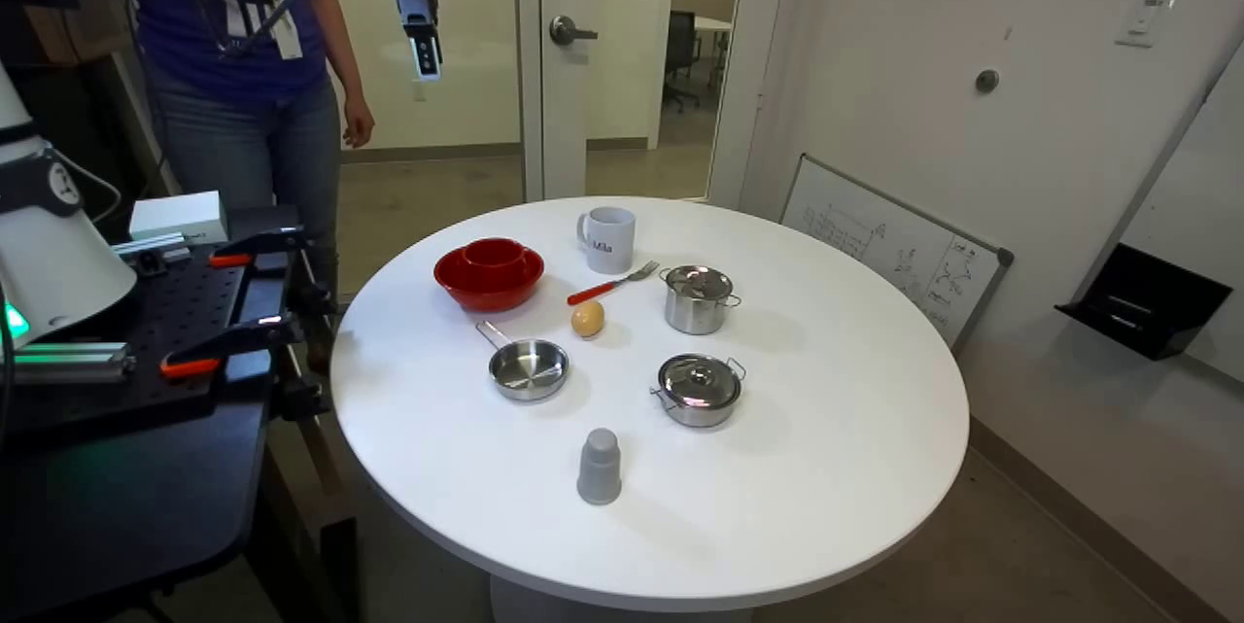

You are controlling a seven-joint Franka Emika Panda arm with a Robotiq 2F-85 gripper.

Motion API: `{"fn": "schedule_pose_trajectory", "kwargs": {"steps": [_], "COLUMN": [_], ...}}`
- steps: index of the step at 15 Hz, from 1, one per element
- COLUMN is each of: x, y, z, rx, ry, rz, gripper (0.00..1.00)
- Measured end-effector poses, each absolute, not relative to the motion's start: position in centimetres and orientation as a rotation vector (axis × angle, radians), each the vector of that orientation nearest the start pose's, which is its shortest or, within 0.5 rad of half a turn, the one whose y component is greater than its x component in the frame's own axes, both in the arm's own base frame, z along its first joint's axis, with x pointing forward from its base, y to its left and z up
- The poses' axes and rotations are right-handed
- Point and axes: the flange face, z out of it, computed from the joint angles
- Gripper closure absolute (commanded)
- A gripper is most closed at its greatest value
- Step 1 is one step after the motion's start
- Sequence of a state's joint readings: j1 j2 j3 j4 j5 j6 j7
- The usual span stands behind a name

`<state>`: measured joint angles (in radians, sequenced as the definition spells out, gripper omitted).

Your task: Pick the cup in the bowl and put it on the table

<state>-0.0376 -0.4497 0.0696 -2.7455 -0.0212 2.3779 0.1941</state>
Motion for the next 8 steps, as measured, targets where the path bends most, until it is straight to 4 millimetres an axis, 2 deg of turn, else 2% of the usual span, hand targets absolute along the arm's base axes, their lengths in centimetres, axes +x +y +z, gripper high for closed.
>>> {"fn": "schedule_pose_trajectory", "kwargs": {"steps": [3,8], "x": [38.5,40.3], "y": [1.6,1.2], "z": [33.3,27.2], "rx": [-3.154,-3.125], "ry": [0.328,0.478], "rz": [-0.113,-0.033], "gripper": [0.00,0.00]}}
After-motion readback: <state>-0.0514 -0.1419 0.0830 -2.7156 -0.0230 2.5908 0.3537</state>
